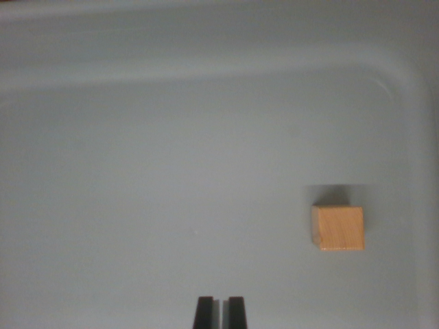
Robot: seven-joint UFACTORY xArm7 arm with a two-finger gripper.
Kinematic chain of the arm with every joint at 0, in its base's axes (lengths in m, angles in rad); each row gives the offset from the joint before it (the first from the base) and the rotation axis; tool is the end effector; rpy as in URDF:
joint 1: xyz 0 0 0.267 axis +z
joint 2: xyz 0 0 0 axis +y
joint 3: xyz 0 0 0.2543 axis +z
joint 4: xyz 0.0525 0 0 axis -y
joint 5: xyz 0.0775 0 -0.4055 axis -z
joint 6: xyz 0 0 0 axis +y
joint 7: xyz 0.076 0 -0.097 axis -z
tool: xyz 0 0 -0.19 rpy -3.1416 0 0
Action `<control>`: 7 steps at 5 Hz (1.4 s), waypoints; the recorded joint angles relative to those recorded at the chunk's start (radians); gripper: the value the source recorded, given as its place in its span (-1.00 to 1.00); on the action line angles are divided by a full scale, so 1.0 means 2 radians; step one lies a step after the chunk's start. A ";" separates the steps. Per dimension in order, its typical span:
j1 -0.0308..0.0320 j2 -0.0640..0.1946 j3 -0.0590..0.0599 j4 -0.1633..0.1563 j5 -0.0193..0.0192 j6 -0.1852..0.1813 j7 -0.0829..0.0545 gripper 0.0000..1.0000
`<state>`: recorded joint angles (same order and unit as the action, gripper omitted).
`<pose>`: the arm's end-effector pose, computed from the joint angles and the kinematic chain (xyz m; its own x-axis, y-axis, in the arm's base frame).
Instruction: Push wooden cube
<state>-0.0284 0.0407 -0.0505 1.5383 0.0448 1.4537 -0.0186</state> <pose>0.5607 -0.0319 0.2835 0.9969 -0.0653 0.0446 -0.0634 -0.9971 -0.0418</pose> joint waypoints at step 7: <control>-0.0086 0.011 -0.010 -0.063 -0.0017 -0.069 -0.015 -1.00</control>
<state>-0.0456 0.0628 -0.0698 1.4123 0.0413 1.3158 -0.0491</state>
